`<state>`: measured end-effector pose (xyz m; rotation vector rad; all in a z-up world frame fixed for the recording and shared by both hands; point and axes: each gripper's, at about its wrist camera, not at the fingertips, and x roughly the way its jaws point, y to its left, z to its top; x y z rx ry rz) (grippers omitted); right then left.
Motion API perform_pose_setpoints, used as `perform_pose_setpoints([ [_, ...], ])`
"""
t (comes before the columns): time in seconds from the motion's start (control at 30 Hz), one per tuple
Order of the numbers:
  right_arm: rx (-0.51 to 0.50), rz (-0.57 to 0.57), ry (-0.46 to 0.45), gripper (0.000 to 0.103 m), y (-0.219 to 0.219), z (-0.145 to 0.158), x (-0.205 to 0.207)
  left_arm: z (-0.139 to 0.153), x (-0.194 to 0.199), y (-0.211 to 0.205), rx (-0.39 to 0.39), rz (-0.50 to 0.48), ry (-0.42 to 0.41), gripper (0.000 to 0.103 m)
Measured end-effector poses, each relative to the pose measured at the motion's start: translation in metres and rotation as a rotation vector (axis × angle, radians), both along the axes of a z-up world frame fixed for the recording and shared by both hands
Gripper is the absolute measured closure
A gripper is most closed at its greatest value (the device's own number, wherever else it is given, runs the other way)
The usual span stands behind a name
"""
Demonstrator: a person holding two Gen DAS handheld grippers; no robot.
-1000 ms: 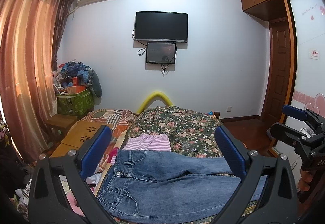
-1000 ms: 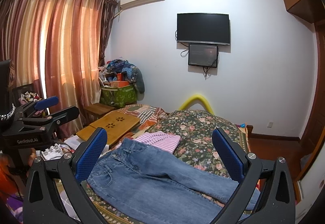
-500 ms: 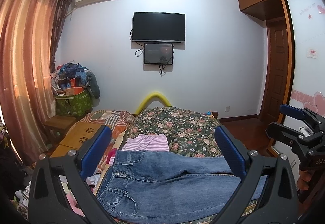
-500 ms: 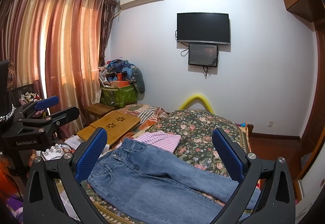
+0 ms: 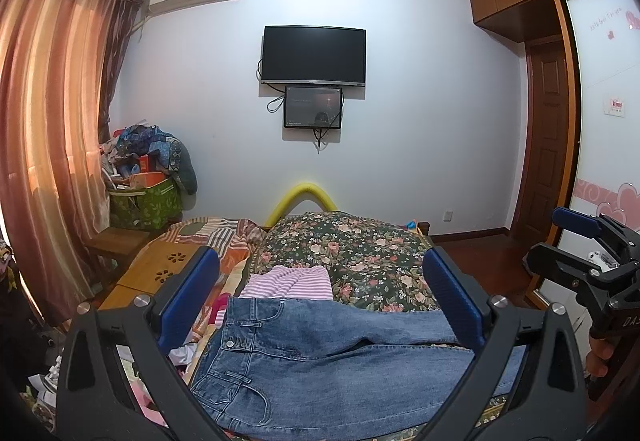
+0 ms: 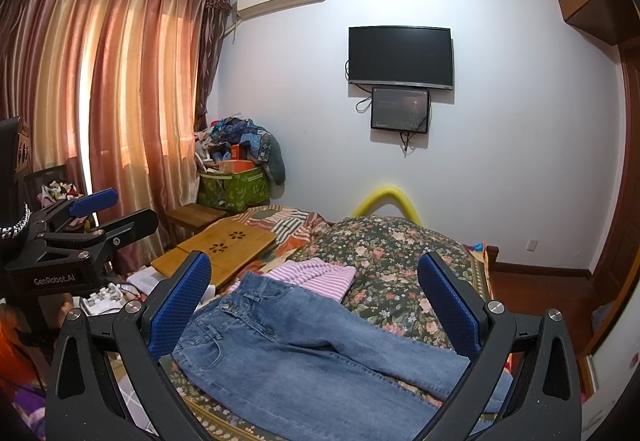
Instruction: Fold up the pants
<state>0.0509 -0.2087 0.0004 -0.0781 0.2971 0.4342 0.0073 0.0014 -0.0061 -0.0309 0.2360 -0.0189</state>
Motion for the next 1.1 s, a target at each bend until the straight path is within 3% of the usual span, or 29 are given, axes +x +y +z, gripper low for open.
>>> perform_pose_setpoints([
  [0.77,0.003,-0.007,0.019,0.0,0.0,-0.005,0.008,-0.008,0.007,0.006,0.001,0.011,0.01,0.0],
  [1.1,-0.013,-0.024,0.113,0.0,-0.003,-0.034,0.046,-0.041,0.062,0.022,0.022,0.023,0.097,0.0],
])
